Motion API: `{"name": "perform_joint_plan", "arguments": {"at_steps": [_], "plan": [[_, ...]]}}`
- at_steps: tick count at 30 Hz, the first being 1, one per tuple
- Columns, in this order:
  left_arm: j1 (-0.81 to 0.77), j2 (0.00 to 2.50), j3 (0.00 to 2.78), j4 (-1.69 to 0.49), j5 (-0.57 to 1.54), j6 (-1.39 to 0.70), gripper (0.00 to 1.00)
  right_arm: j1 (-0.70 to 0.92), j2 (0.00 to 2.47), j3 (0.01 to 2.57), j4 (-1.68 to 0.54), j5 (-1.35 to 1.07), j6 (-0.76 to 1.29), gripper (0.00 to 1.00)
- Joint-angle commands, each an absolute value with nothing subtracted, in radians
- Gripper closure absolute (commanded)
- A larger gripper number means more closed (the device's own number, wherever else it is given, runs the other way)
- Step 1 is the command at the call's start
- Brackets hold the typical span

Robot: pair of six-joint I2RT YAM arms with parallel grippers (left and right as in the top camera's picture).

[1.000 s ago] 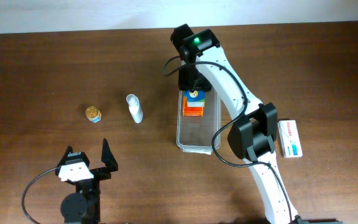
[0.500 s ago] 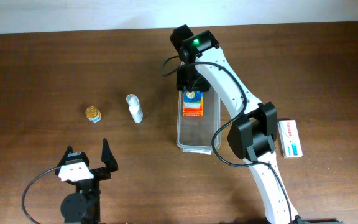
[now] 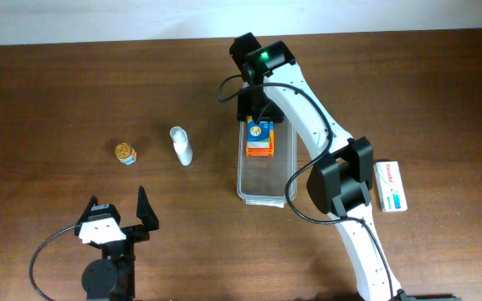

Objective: Pack container
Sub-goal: 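Lower the yellow box beside the orange box and release, then move the right gripper right over the white Panadol box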

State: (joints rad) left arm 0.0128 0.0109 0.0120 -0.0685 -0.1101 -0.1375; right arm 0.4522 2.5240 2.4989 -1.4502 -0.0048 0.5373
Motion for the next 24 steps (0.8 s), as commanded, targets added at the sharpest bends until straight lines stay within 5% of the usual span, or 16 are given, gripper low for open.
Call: {"name": "perform_joint_plan", "arguments": {"at_steps": [1,24], "plan": [[0.016,0.005,0.009,-0.070,-0.121,-0.121,0.01,0.434,2.510,2.522,-1.459,-0.003,0.516,0.37],[0.016,0.005,0.009,-0.070,-0.121,-0.121,0.01,0.222,2.418,2.981,-1.699,0.068,0.351,0.24]]}}
